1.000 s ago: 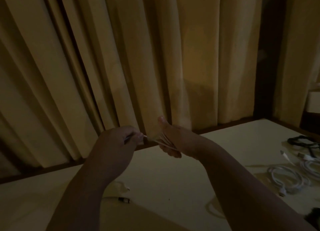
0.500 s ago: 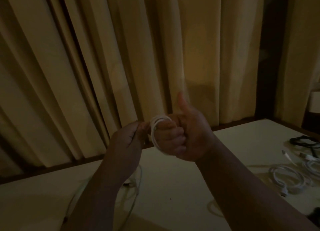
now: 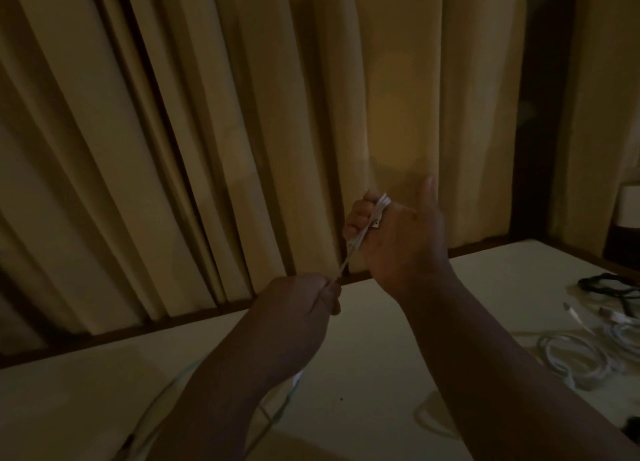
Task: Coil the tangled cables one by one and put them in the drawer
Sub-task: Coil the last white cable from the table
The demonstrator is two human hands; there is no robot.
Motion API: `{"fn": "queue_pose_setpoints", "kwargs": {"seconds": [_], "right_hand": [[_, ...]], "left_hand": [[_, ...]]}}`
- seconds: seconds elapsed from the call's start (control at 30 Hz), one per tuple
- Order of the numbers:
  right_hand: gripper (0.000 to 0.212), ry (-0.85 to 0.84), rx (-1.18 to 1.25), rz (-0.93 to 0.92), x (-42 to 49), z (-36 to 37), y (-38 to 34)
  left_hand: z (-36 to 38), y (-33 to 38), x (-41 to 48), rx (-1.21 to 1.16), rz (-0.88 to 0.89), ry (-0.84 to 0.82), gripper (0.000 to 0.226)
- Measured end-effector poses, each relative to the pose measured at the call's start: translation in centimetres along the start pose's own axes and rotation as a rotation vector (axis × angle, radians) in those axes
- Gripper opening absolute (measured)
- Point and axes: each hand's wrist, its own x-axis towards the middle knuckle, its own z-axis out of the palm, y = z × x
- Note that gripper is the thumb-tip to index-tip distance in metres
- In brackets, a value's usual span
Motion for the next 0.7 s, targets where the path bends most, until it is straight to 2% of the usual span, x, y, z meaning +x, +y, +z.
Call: {"fn": "queue_pose_setpoints", "kwargs": {"seconds": [0.07, 0.17, 0.23, 0.3, 0.43, 0.5, 0.57, 0.63, 0.7], "right_hand": [[0.073, 0.091, -0.158, 0.016, 0.8, -0.1, 0.6], [0.066, 0.174, -0.580, 0.008, 0.5, 0.4, 1.9], [0.059, 0.118, -0.869, 0.007, -0.2, 0.6, 2.6], [0.056, 0.028, -1.056, 0.068, -0.5, 0.3, 3.2], [0.061, -0.125, -1.428, 0.143, -0.9, 0.2, 3.4], [0.061, -0.200, -1.515, 0.201, -1.4, 0.0, 3.2], [0.071, -0.235, -1.559, 0.319, -1.4, -0.4, 3.2], [0.083, -0.284, -1.531, 0.445, -1.2, -0.7, 3.2], [0.085, -0.313, -1.422, 0.542, -1.1, -0.9, 3.0]], "left_hand": [[0.1, 0.3, 0.0, 0.062, -0.001, -0.011, 0.031], [-0.4, 0.0, 0.0, 0.177, -0.011, -0.015, 0.027], [-1.1, -0.5, 0.0, 0.211, -0.029, 0.001, 0.026], [-1.8, -1.0, 0.0, 0.220, -0.038, 0.025, 0.024], [-2.3, -2.1, 0.1, 0.190, -0.034, 0.080, 0.021], [-2.6, -2.5, 0.1, 0.159, -0.030, 0.109, 0.020], [-2.9, -2.8, 0.0, 0.135, -0.032, 0.128, 0.021], [-3.2, -3.2, 0.0, 0.088, -0.040, 0.152, 0.023], [-3.4, -3.6, 0.0, 0.031, -0.035, 0.159, 0.026]]}}
